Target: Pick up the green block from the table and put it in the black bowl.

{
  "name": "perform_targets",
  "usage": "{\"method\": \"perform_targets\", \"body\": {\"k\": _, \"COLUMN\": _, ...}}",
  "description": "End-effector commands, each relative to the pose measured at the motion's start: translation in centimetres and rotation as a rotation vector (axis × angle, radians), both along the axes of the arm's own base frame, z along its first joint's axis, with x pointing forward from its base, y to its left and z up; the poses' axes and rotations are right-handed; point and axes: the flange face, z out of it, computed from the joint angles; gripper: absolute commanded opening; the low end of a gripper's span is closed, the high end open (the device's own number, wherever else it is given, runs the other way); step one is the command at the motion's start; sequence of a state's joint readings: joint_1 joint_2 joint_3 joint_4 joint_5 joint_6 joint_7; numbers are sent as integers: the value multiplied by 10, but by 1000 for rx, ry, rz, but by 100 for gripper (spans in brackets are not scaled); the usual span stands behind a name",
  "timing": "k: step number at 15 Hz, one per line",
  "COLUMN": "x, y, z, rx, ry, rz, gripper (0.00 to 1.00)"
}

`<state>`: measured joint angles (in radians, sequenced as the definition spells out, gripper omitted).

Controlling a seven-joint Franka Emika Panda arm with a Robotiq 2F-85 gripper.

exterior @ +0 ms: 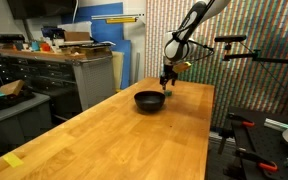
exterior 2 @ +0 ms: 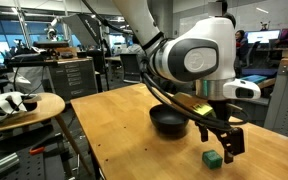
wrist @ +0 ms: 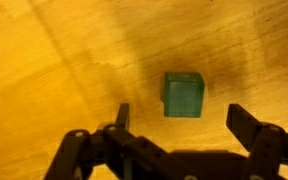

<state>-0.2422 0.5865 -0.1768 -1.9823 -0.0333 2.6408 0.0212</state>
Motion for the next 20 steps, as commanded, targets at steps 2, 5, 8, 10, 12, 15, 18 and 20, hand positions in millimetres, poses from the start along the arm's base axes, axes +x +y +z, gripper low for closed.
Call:
{"method": "perform_targets", "body": {"k": 2, "x": 11, "y": -8, "z": -12, "rx": 43, "ry": 18, "rz": 21, "gripper": 100}}
{"method": "perform_targets", "body": {"k": 5, "x": 14, "y": -8, "z": -18, "rx": 57, "ry": 35, "rz": 30, "gripper": 86}}
{"method": "perform_targets", "body": {"k": 8, "x": 17, "y": -6, "z": -20, "rx": 67, "ry": 46, "rz": 45, "gripper": 58}}
{"method": "perform_targets", "body": {"k": 10, "x": 18, "y": -6, "z": -20, "rx": 73, "ry": 57, "rz": 54, "gripper": 42}}
{"method": "perform_targets", "body": {"k": 12, "x": 18, "y": -5, "z": -19, "rx": 81, "ry": 66, "rz": 63, "gripper": 26}}
{"method": "perform_targets", "body": {"k": 15, "x": 17, "y": -5, "z": -19, "rx": 90, "ry": 83, "rz": 73, "gripper": 21}}
{"method": "perform_targets", "body": {"k": 18, "x": 17, "y": -6, "z": -13, "rx": 82, "ry": 87, "rz": 74, "gripper": 20}}
{"method": "perform_targets", "body": {"k": 20, "x": 18, "y": -6, "z": -4, "rx": 72, "ry": 82, "rz": 72, "gripper": 20}}
